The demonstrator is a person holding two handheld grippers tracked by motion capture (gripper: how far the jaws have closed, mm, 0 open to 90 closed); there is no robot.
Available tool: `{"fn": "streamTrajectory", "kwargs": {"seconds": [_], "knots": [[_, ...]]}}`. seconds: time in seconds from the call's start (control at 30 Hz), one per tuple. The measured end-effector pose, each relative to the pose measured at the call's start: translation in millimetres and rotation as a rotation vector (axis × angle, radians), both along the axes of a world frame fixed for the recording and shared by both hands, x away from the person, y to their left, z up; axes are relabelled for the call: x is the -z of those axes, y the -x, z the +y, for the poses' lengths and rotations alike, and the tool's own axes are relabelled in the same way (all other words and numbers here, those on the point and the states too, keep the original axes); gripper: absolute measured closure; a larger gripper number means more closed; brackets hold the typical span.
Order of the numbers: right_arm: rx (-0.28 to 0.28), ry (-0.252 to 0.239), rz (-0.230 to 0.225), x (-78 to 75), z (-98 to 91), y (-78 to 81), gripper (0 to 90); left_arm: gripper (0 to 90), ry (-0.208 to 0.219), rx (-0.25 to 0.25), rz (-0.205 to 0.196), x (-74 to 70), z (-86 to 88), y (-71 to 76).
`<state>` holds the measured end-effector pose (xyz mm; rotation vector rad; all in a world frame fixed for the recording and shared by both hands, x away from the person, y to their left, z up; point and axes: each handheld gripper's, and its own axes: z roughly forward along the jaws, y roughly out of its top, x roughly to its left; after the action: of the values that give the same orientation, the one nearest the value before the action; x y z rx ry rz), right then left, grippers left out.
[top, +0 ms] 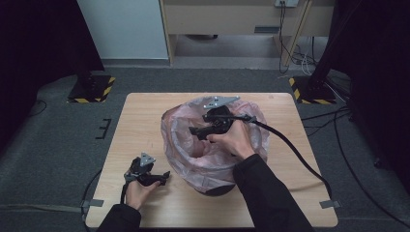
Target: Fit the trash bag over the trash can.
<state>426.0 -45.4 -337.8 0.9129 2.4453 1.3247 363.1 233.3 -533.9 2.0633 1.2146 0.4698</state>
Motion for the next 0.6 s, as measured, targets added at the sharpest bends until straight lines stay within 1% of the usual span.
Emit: {"fn": "streamTrajectory", "kwargs": {"seconds": [0.07, 0.13, 0.23, 0.3, 0.37, 0.6], "knots": [[-0.026, 0.011, -0.002, 1.8, 3.6, -1.2, 16.5, 7.8, -0.001, 0.001, 0.000, -0.1, 0.1, -0.1], [-0.038, 0.021, -0.008, 1.7, 6.3, -1.9, 13.0, 7.8, -0.001, 0.001, 0.000, 0.0, 0.0, -0.1], [-0.046, 0.026, -0.011, 1.3, 7.5, -2.4, 12.4, 7.8, 0.000, 0.001, 0.000, 0.0, 0.1, 0.0], [-0.038, 0.016, -0.017, -0.4, 6.0, -2.5, 13.2, 7.7, 0.002, 0.000, -0.001, 0.1, 0.0, -0.1], [-0.032, -0.005, -0.032, -2.7, 3.8, -2.6, 14.1, 7.7, 0.001, 0.001, -0.001, 0.1, 0.0, -0.1], [0.008, -0.126, -0.124, -16.4, -5.1, 1.2, 14.8, 7.5, 0.001, 0.000, -0.002, 0.2, -0.2, -0.1]]}}
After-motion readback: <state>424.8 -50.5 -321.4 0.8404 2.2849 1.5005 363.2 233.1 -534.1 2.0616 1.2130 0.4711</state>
